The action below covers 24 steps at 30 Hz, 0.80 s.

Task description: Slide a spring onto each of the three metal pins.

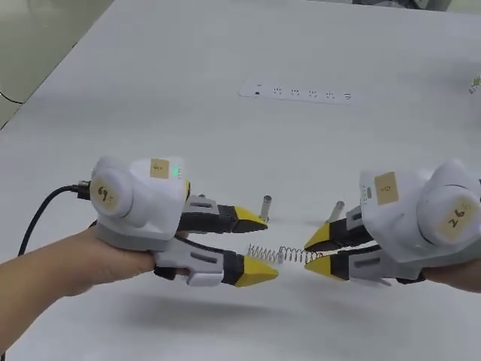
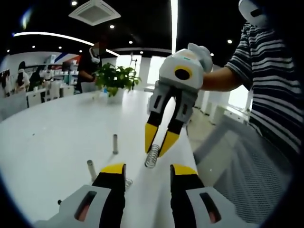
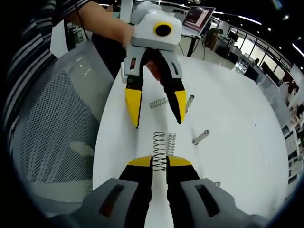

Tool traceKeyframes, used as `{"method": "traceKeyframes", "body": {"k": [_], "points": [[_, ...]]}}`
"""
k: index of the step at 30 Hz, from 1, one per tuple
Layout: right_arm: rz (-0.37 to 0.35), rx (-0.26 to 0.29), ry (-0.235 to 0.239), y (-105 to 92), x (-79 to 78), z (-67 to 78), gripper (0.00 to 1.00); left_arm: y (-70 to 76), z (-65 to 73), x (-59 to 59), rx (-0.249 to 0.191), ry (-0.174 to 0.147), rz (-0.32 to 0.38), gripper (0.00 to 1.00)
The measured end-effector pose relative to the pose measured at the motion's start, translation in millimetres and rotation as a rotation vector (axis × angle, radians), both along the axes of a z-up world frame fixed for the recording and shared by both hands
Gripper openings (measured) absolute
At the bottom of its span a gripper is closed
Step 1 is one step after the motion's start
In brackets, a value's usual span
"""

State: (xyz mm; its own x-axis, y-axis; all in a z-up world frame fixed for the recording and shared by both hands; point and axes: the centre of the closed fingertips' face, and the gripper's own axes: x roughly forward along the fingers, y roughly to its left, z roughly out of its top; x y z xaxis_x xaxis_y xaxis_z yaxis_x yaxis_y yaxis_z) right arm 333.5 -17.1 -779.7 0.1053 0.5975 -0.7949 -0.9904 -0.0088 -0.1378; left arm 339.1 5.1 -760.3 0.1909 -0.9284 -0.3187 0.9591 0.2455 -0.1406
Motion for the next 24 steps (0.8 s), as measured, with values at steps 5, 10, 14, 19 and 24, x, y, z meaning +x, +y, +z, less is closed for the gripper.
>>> {"method": "traceKeyframes", "body": {"k": [5, 10, 14, 19, 24], "points": [[-0.015, 0.008, -0.009, 2.1, 2.1, 12.7, 0.07, -2.7, 1.7, -0.2, -0.011, -0.016, -0.01, 0.25], [-0.022, -0.011, -0.018, -1.3, 2.8, 12.9, 0.07, -6.7, 7.2, 2.5, -0.045, -0.022, -0.015, 0.21], [-0.02, -0.014, -0.018, -2.2, 1.2, 11.5, 0.07, -10.5, 7.0, 4.8, -0.052, -0.022, -0.017, 0.2], [-0.023, -0.009, -0.023, -2.3, 1.9, 12.8, 0.07, -16.4, 6.7, 1.8, -0.059, -0.019, -0.034, 0.18], [-0.021, -0.011, -0.025, -2.9, 2.0, 12.3, 0.07, -21.9, 8.7, 1.5, -0.067, -0.025, -0.039, 0.15]]}}
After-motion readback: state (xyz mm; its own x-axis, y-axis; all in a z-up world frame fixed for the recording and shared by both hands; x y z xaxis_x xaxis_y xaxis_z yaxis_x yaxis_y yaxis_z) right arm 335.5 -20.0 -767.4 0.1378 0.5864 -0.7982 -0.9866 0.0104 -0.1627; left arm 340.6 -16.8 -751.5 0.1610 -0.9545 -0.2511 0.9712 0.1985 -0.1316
